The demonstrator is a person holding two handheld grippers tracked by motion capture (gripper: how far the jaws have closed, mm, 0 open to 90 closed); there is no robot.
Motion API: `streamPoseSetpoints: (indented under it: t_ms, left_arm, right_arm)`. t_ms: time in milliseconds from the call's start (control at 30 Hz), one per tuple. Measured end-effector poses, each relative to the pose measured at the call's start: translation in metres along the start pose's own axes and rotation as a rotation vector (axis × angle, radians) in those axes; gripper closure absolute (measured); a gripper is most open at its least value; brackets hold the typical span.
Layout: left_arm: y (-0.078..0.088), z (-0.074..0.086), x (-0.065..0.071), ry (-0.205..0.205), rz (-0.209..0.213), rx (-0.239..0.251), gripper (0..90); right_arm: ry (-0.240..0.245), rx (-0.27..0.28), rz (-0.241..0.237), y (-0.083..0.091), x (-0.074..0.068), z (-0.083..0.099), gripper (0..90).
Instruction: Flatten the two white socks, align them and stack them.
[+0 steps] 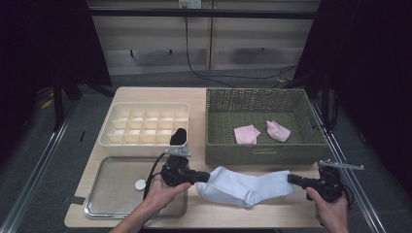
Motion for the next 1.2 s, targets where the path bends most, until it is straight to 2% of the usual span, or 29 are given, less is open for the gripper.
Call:
streamPoseSetpoints:
  t_ms: [167,333,400,500,567,633,767,833,900,1000,1100,1200]
  left_arm:
    - [0.000,0.012,-0.007,0.031,0.013,-0.016,87.6]
    - [-0.008,0.014,-0.008,0.045,0.024,-0.027,87.6]
    - [-0.012,0.016,-0.007,0.036,0.014,-0.043,87.5]
    - [-0.011,0.017,-0.006,0.026,0.007,-0.051,87.5]
    - [-0.010,0.019,-0.006,0.007,-0.014,-0.070,87.5]
    - [-0.008,0.022,-0.009,0.010,-0.030,-0.073,87.4]
    - [-0.010,0.028,-0.017,0.032,-0.027,-0.086,86.5]
    - [-0.012,0.029,-0.018,0.036,-0.020,-0.086,83.6]
    - [-0.012,0.027,-0.019,0.033,-0.005,-0.084,76.4]
    - [-0.011,0.022,-0.019,0.037,0.008,-0.067,72.2]
    - [-0.015,0.014,-0.023,0.039,-0.005,-0.072,74.7]
    - [-0.026,0.008,-0.030,0.053,-0.031,-0.100,75.9]
  right_arm:
    - [0.009,-0.029,0.000,-0.004,-0.004,-0.007,87.9]
    - [0.021,-0.036,0.010,0.002,-0.007,-0.008,87.8]
    - [0.023,-0.038,0.011,0.004,-0.007,-0.009,87.8]
    - [0.023,-0.057,0.013,-0.005,-0.005,-0.009,87.8]
    - [0.023,-0.065,0.014,-0.013,-0.004,-0.008,87.8]
    - [0.020,-0.073,0.012,-0.018,-0.004,-0.009,87.6]
    - [0.013,-0.077,0.009,-0.027,-0.001,-0.008,87.5]
    - [0.014,-0.091,0.020,-0.034,0.000,-0.008,87.4]
    - [0.012,-0.106,0.033,-0.038,0.002,-0.006,87.3]
    - [0.008,-0.120,0.040,-0.043,0.004,-0.004,87.2]
    - [0.009,-0.129,0.043,-0.047,0.006,-0.003,87.0]
    - [0.014,-0.125,0.045,-0.047,0.006,-0.003,86.8]
Point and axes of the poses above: each handheld gripper's, and its own axes: y roughly backward along the jaws, z roughly out of its underside, x roughly to its right, the point moved 2 cm from there along -y, roughly forward along the jaws, and after that the axes turned 14 degrees about -x, right-handed, at the moved point
